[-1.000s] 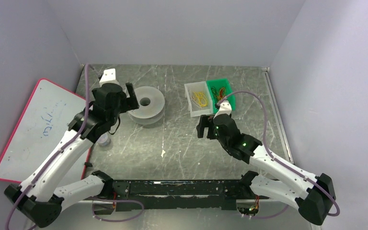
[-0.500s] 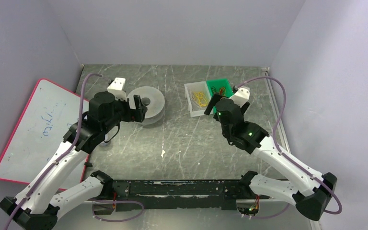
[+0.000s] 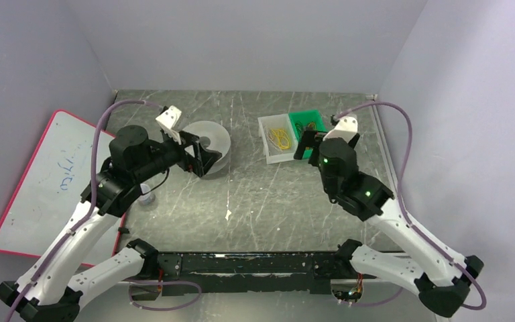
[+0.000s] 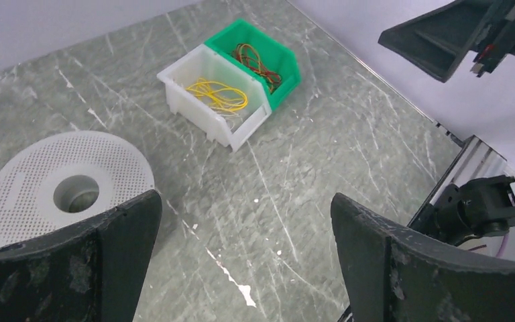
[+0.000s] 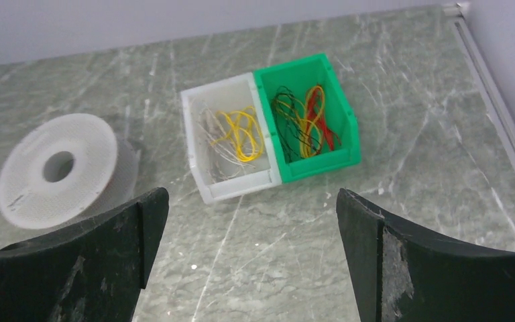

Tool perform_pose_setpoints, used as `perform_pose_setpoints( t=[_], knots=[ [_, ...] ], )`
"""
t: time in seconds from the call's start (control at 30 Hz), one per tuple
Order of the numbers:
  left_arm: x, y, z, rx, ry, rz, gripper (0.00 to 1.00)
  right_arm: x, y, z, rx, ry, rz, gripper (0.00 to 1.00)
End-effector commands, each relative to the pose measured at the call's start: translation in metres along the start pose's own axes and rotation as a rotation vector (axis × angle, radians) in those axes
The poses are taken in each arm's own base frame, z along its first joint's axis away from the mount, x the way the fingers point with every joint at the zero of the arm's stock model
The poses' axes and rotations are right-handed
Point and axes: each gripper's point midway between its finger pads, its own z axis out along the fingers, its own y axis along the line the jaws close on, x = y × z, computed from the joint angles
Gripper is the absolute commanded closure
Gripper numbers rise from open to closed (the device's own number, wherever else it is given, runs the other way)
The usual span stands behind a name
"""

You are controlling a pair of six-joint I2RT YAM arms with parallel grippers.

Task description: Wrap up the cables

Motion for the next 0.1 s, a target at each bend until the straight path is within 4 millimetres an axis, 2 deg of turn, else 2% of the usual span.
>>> perform_pose_setpoints(
  t=[0.0, 0.07],
  knots=[
    [-0.0040, -0.0093, 0.0045, 0.077, -0.050, 0.053, 0.01, -0.0128, 0.0128, -0.0149, -0.173, -0.062, -0.057, 0.00],
    [0.0022, -0.0080, 0.0061, 0.079, -0.046, 0.056, 0.01, -0.0154, 0.0115, -0.0140, -0.161, -0.077, -0.041, 0.00]
  ],
)
